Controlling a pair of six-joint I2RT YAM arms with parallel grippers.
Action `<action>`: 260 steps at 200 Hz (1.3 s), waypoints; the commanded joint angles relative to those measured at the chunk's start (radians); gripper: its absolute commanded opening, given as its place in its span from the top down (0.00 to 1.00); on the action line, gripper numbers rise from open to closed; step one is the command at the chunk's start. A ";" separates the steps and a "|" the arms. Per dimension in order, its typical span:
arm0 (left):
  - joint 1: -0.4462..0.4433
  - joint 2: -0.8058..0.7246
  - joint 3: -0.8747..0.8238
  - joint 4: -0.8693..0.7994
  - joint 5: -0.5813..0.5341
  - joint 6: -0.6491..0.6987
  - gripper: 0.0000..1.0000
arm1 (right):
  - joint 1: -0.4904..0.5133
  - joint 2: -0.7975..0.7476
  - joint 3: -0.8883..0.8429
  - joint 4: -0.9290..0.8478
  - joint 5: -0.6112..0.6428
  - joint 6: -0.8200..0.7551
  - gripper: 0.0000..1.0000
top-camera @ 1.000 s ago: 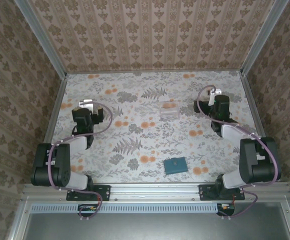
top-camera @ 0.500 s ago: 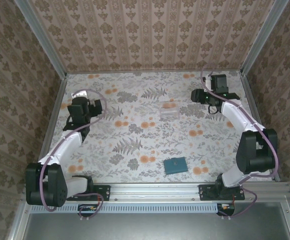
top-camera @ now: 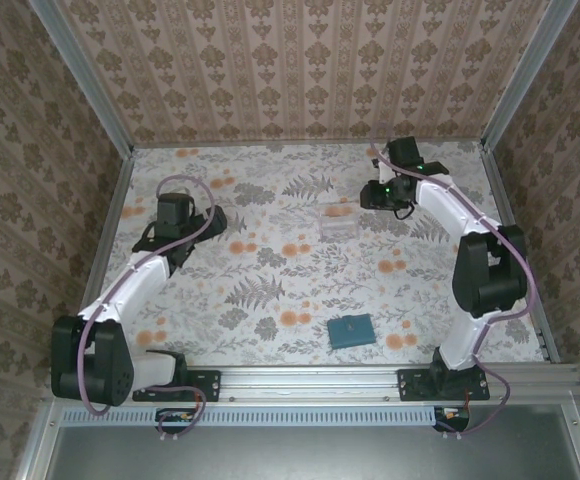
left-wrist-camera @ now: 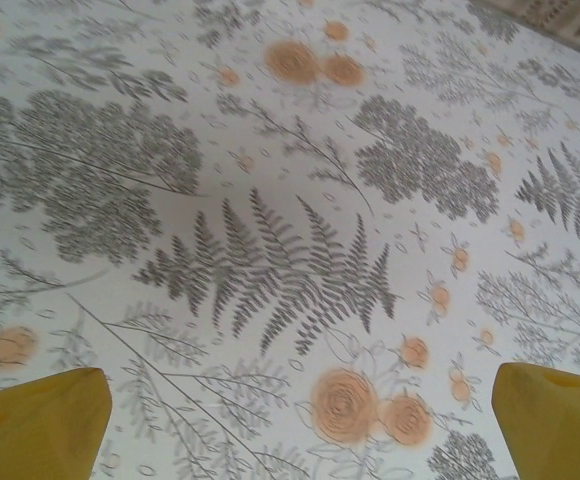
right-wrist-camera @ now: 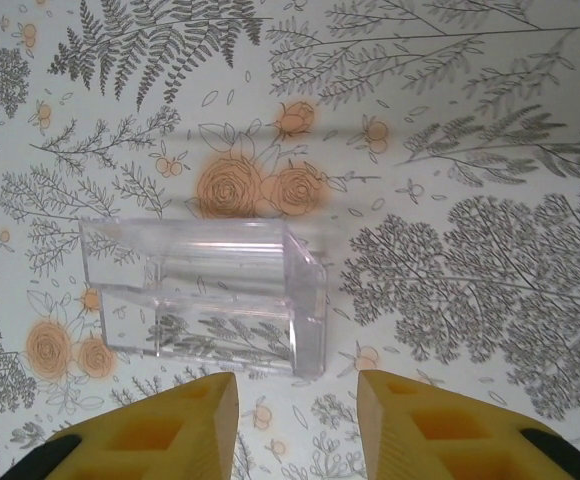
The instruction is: Take the credit cards out of the card holder
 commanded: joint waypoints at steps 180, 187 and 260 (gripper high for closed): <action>-0.064 0.125 0.040 -0.027 0.021 -0.051 0.00 | 0.053 0.295 0.244 -0.122 0.041 -0.012 0.82; -0.064 0.124 0.042 -0.029 0.020 -0.049 0.00 | 0.057 0.294 0.244 -0.123 0.046 -0.011 0.83; -0.063 0.117 0.040 -0.039 0.022 -0.038 0.01 | 0.122 0.263 0.237 -0.156 0.160 0.079 0.88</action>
